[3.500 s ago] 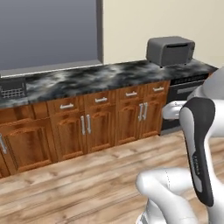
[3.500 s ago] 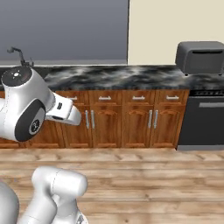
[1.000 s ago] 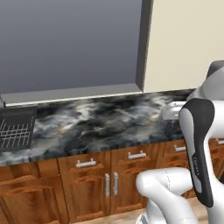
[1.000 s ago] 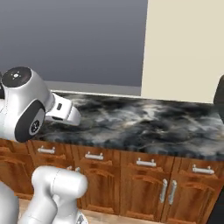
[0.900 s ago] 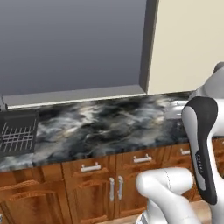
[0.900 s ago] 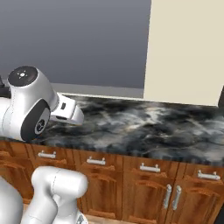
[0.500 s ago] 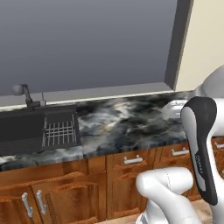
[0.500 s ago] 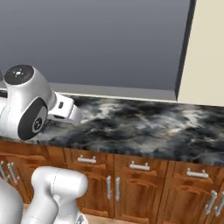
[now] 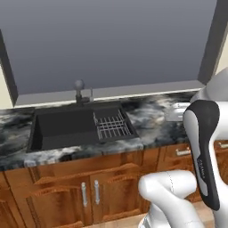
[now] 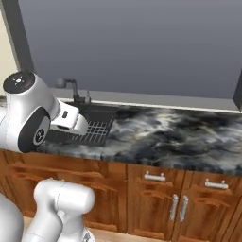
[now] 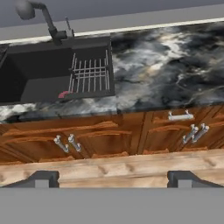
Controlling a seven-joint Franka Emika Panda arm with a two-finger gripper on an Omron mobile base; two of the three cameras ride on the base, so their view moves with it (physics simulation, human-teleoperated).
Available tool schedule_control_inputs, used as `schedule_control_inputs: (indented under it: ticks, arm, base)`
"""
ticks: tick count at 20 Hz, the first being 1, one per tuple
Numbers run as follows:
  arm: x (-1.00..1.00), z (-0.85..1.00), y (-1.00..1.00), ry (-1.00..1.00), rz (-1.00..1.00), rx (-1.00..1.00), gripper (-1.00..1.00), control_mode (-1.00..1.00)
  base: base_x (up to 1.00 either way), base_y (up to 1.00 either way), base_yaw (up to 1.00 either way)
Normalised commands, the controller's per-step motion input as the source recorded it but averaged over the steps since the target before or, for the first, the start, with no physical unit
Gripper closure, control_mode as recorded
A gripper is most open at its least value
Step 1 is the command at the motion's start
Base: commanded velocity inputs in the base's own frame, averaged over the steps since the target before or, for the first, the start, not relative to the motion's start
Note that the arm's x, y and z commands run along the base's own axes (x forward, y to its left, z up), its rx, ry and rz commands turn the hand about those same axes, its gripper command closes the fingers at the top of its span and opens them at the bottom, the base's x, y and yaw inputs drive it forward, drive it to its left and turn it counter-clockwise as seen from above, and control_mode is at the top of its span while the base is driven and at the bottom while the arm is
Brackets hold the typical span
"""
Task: Move the drinks to the dining counter.
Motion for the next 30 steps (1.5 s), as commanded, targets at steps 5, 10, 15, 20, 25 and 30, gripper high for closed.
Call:
schedule_control_inputs:
  ticks: [5,10,15,20,25,30]
  arm:
    - [0.00,0.00,0.00,0.00,0.00,0.00,-1.00,1.00]
    - [0.00,0.00,0.00,0.00,0.00,0.00,-1.00,1.00]
    - [0.00,0.00,0.00,0.00,0.00,0.00,-1.00,1.00]
    - [0.00,0.00,0.00,0.00,0.00,0.00,-1.00,1.00]
    - [0.00,0.00,0.00,0.00,0.00,0.00,-1.00,1.00]
    - [0.00,0.00,0.00,0.00,0.00,0.00,-1.00,1.00]
  base:
    - [-0.34,1.00,0.00]
    - [-0.36,1.00,0.00]
    - [-0.43,1.00,0.00]
    - [-0.52,1.00,0.00]
    - [-0.44,1.00,-0.01]
    - [0.29,1.00,-0.01]
